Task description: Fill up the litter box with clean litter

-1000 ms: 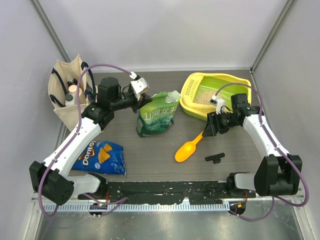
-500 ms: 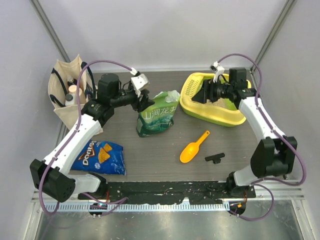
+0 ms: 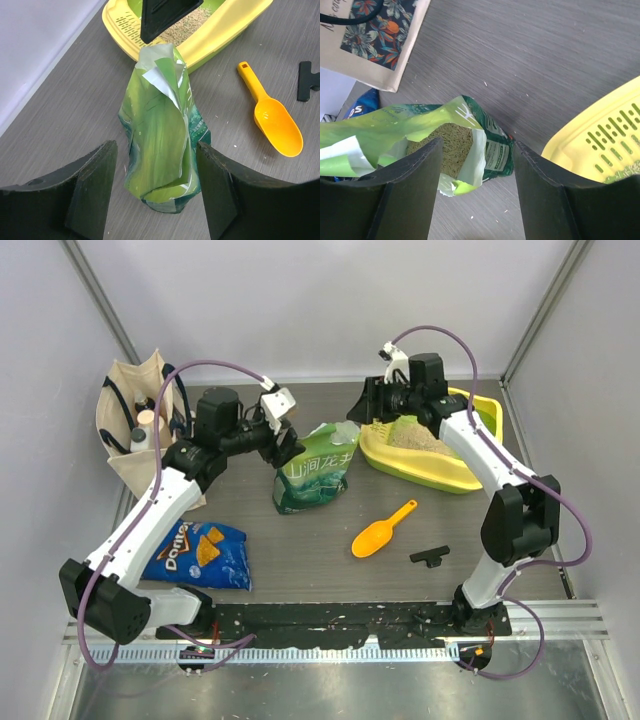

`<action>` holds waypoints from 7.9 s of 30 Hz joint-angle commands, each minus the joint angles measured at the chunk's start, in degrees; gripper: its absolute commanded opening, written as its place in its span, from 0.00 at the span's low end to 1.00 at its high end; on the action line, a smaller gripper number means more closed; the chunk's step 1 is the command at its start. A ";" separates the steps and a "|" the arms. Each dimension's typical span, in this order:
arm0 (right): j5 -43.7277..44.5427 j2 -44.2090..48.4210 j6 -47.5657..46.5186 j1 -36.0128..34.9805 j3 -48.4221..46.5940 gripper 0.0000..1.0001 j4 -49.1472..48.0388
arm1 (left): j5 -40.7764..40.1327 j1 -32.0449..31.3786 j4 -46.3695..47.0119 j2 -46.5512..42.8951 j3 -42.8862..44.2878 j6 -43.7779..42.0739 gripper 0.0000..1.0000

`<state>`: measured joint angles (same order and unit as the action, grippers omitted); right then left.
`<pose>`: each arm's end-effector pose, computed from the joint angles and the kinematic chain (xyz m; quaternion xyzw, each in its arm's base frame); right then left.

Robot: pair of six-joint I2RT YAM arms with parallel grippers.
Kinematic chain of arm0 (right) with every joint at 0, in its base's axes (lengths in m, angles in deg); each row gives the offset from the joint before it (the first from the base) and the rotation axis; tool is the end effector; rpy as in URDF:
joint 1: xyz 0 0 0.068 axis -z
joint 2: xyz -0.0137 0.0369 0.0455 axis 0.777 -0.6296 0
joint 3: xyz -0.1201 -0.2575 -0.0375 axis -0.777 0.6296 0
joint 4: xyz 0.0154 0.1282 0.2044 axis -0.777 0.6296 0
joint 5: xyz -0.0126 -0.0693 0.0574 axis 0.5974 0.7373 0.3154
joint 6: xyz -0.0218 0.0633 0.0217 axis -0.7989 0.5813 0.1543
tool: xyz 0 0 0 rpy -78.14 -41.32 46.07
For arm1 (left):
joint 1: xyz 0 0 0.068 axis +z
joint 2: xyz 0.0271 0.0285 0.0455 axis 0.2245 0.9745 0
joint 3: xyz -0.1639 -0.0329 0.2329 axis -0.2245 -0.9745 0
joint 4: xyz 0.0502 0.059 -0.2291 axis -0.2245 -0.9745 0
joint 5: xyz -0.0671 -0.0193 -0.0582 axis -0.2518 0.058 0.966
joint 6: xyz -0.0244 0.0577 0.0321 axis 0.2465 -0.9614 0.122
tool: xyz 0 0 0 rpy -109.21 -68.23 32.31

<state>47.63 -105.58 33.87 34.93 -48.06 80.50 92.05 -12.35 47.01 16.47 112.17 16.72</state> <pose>0.3713 0.1394 0.3463 -0.1824 0.8210 0.3499 0.4126 0.2396 -0.1456 0.3912 0.4261 0.6946 -0.2540 0.5210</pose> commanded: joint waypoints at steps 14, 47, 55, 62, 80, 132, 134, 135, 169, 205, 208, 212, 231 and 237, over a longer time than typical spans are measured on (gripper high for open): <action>5.42 -2.11 -0.61 -1.96 -0.98 0.54 5.63 | 4.76 0.36 0.33 2.75 3.54 -2.21 0.40; 5.15 6.32 1.94 -3.72 -4.41 0.01 14.85 | 15.31 6.25 9.38 3.01 7.40 -12.58 0.00; 6.20 6.85 0.18 -3.72 -5.73 0.01 14.94 | 17.33 6.25 7.63 6.18 11.36 -12.23 0.00; -0.79 7.03 1.22 0.31 -2.47 0.47 11.70 | 18.03 6.16 9.03 3.63 5.48 -9.95 0.00; -21.57 24.59 -50.09 6.39 22.37 0.69 15.66 | 11.37 6.07 7.02 3.27 3.97 -3.44 0.00; -24.73 9.76 -16.97 -4.51 27.50 0.33 -33.92 | 8.46 6.07 7.18 4.86 11.44 7.27 0.42; -24.47 9.41 -16.17 -4.60 27.59 0.31 -34.62 | 3.83 6.07 10.77 5.38 12.76 8.77 0.55; -24.38 9.32 -16.00 -4.60 27.33 0.30 -34.89 | 1.71 6.07 12.19 5.73 13.03 8.95 0.59; -22.36 5.01 -10.90 -4.60 24.16 0.18 -39.11 | 28.49 7.30 20.81 38.17 22.70 25.74 0.22; -24.03 -0.79 -14.94 -3.55 16.51 0.17 -32.43 | 30.70 6.95 34.45 42.56 30.49 43.68 0.20; -23.85 -0.71 -14.85 -3.55 16.60 0.17 -32.17 | 25.36 8.71 28.03 44.49 33.24 36.76 0.18; -23.76 -0.88 -14.59 -3.55 16.34 0.17 -32.17 | 21.02 10.03 16.13 46.95 34.64 22.17 0.12; -24.38 -1.58 -13.80 -3.55 16.07 0.13 -32.17 | 32.97 5.11 15.10 45.38 27.10 20.28 0.01; -23.85 -1.76 -12.75 -3.46 16.42 0.13 -32.95 | 34.03 4.23 17.74 42.65 22.35 21.96 0.01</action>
<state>23.48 -107.17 20.66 31.23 -29.37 50.49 122.54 -7.67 62.42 63.83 136.79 36.96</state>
